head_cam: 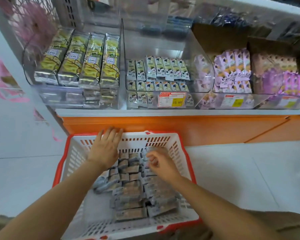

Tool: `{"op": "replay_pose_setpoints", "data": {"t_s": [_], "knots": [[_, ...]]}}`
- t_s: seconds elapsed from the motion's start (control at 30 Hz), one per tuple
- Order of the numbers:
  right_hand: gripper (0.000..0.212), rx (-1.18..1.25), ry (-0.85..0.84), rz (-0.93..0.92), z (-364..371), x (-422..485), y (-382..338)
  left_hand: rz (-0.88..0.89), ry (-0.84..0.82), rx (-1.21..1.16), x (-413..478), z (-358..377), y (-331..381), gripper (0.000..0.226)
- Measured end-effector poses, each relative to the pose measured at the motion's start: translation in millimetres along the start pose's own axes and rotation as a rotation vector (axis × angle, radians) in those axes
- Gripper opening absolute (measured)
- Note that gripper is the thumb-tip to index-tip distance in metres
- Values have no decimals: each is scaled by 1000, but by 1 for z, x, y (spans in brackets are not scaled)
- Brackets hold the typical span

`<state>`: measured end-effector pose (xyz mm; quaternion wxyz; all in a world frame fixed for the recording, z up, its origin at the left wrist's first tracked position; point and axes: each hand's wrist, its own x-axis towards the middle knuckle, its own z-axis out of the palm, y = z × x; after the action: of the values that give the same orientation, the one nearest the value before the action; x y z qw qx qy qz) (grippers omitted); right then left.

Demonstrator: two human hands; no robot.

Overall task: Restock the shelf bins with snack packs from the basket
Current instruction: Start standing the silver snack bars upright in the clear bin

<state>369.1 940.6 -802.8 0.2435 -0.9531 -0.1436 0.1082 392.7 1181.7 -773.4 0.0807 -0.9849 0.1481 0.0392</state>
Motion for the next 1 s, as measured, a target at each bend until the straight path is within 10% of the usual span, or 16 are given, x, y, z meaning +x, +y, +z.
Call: {"op": "replay_pose_setpoints", "data": {"t_s": [0.5, 1.0], "knots": [[42, -54, -616, 30, 93, -12, 6, 5, 40, 24, 1, 66, -11, 89], [25, 416, -273, 174, 22, 10, -6, 130, 55, -263, 1, 28, -1, 67]]}}
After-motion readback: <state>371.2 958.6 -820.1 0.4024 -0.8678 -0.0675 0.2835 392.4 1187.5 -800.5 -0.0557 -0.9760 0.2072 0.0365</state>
